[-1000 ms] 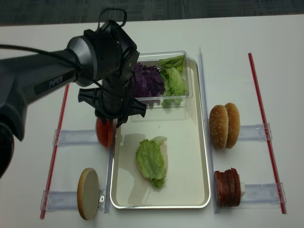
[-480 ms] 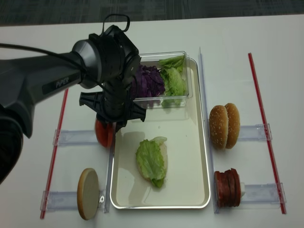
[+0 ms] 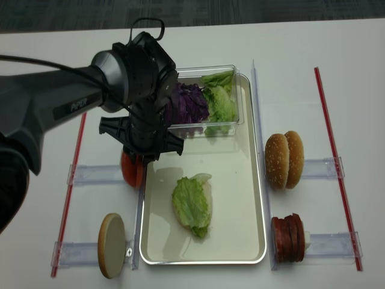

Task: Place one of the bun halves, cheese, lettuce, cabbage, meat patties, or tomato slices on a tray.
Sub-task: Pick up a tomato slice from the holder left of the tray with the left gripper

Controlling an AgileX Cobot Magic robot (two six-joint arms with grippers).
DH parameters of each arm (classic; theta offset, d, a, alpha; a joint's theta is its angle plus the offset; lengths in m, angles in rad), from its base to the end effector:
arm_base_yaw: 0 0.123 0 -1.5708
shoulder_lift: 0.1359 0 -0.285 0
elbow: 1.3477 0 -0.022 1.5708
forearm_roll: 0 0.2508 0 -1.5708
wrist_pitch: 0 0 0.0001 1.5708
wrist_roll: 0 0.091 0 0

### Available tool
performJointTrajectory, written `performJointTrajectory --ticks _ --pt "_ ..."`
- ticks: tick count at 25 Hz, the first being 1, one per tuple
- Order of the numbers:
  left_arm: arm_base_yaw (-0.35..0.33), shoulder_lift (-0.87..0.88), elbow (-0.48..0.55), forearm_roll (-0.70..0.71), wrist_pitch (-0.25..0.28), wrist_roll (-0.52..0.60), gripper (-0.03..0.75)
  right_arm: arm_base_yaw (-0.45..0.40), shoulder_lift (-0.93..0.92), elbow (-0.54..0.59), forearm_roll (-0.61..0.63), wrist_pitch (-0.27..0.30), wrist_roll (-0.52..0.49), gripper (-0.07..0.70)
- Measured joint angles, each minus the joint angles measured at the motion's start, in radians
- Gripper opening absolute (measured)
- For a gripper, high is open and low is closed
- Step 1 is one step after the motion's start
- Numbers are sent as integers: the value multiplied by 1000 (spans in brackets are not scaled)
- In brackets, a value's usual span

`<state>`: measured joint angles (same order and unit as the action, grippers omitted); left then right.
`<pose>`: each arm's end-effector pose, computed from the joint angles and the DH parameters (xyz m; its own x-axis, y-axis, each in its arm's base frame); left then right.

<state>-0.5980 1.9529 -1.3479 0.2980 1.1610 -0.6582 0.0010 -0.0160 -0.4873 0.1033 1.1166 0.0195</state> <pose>0.3129 -0.1835 0.1783 -0.9949 0.0822 -0.0587 0.0628 0.9588 0.2771 -0.0085 0.0084 0.2696 -0.5046 0.0641 -0.8610 -0.0486 0.9936 0.1025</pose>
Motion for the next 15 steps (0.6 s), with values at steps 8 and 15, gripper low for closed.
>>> performJointTrajectory --ticks 8,15 --pt "0 0 0 2 3 0 95 0 0 0 0 0 0 560" --pt "0 0 0 4 7 0 67 0 0 0 0 0 0 560"
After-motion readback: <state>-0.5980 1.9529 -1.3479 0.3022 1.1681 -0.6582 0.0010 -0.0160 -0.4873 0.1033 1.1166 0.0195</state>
